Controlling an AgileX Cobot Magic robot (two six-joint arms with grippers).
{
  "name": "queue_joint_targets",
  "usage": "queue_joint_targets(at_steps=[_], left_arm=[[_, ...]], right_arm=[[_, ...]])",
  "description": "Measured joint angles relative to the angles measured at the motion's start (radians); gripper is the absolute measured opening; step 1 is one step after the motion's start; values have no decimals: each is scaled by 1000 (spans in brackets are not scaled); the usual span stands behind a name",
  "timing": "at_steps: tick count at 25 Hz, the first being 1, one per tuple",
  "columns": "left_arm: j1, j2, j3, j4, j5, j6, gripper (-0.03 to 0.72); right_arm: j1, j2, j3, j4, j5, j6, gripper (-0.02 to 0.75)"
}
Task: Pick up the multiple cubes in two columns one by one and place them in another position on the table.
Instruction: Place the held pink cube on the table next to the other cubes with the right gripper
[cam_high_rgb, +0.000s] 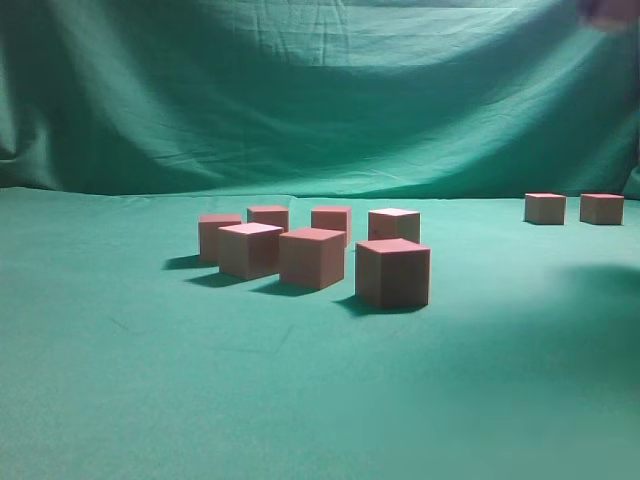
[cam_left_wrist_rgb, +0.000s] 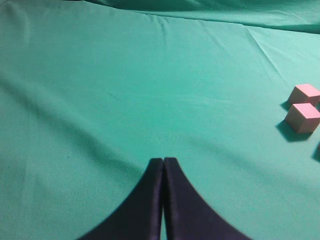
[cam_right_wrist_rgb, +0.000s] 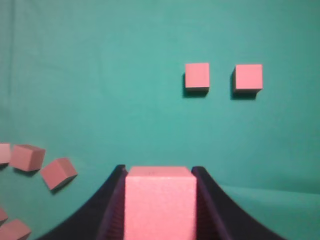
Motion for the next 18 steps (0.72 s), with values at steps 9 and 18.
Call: queue_joint_targets(at_steps=[9, 18], left_arm=[[0, 0, 0, 0, 0, 0, 0], [0, 0, 0, 0, 0, 0, 0]], right_arm=[[236, -315, 248, -35, 1, 2, 267], [593, -435, 668, -20, -132, -2, 267]])
